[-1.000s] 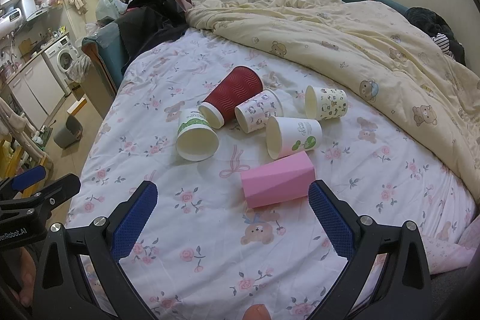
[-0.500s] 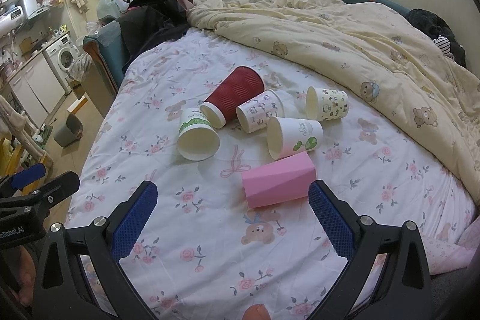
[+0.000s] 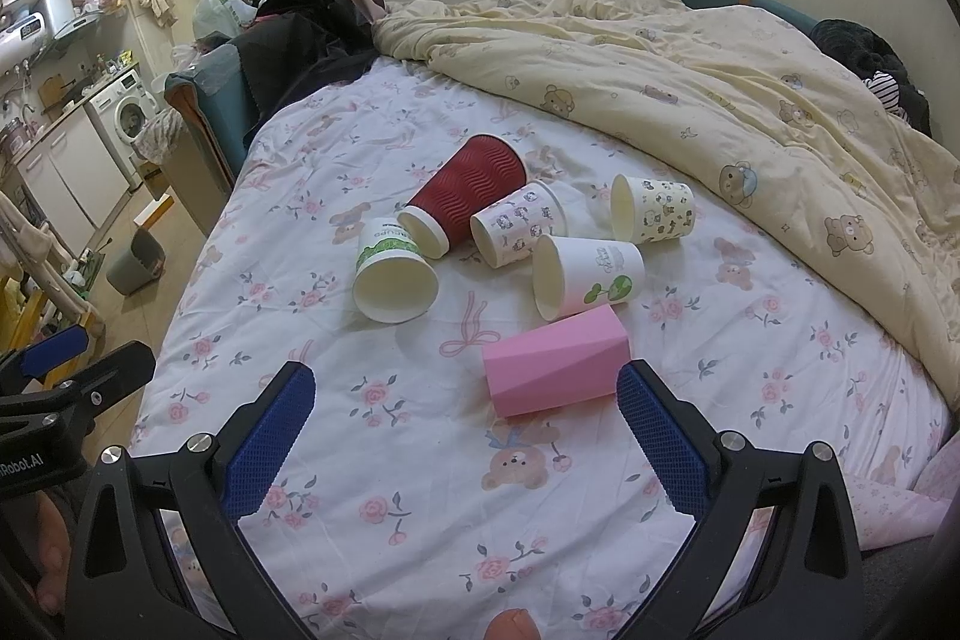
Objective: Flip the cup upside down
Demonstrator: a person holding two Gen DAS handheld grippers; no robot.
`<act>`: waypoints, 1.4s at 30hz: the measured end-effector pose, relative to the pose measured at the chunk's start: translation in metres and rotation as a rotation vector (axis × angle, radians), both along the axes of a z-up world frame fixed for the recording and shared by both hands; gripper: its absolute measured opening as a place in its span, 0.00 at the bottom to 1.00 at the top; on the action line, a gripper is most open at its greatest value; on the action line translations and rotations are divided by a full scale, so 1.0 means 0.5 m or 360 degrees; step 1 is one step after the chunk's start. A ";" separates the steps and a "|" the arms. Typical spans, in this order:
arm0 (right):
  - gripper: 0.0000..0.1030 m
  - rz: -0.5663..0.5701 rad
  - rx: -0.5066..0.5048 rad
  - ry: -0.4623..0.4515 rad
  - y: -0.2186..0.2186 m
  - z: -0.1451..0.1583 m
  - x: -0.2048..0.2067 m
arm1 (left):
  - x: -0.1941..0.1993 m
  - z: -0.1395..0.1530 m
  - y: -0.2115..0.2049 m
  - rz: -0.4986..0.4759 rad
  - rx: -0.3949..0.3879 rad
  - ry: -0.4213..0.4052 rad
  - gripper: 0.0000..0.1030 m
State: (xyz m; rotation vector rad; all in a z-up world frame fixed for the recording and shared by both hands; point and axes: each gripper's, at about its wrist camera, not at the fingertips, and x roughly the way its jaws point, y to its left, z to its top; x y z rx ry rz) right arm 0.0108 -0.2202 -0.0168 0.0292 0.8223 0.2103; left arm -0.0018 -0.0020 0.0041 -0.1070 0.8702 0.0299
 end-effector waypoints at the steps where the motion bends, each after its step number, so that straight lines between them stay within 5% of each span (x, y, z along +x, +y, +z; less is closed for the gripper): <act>1: 1.00 0.0000 0.0000 0.0000 0.000 0.000 0.000 | -0.001 0.000 0.001 -0.0001 -0.0001 0.0001 1.00; 23: 1.00 -0.0005 0.0010 0.0019 0.001 0.000 0.009 | 0.015 0.003 0.007 -0.0015 -0.0011 0.0045 1.00; 42: 1.00 -0.0161 0.0055 0.0155 -0.084 -0.014 0.245 | 0.329 -0.045 -0.057 -0.0295 0.0015 0.0503 1.00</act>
